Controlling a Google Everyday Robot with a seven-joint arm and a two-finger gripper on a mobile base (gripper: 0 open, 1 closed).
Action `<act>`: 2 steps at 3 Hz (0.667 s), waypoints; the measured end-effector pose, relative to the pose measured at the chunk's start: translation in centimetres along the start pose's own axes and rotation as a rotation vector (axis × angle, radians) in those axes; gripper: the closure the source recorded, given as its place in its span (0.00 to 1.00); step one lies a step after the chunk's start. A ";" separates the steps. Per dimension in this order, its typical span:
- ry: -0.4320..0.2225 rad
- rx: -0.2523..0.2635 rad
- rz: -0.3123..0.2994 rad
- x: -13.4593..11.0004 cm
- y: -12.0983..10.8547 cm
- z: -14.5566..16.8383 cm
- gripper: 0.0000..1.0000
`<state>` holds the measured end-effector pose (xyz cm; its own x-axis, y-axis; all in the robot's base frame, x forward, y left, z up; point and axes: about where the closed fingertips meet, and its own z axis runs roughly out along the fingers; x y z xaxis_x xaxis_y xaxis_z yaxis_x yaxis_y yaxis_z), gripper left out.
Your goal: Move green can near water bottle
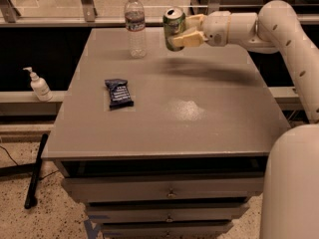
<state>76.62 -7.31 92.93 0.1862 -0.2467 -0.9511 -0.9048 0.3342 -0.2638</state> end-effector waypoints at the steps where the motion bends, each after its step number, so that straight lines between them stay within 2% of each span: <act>1: 0.017 0.023 0.031 0.8 -0.9 1.3 1.00; 2: 0.038 0.017 0.060 1.9 -0.9 2.5 1.00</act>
Offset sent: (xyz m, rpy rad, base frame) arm 0.0294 0.0154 -0.0313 -0.0220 0.1008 -0.0538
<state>78.75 -5.83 90.97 0.1163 -0.2602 -0.9585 -0.9072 0.3651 -0.2092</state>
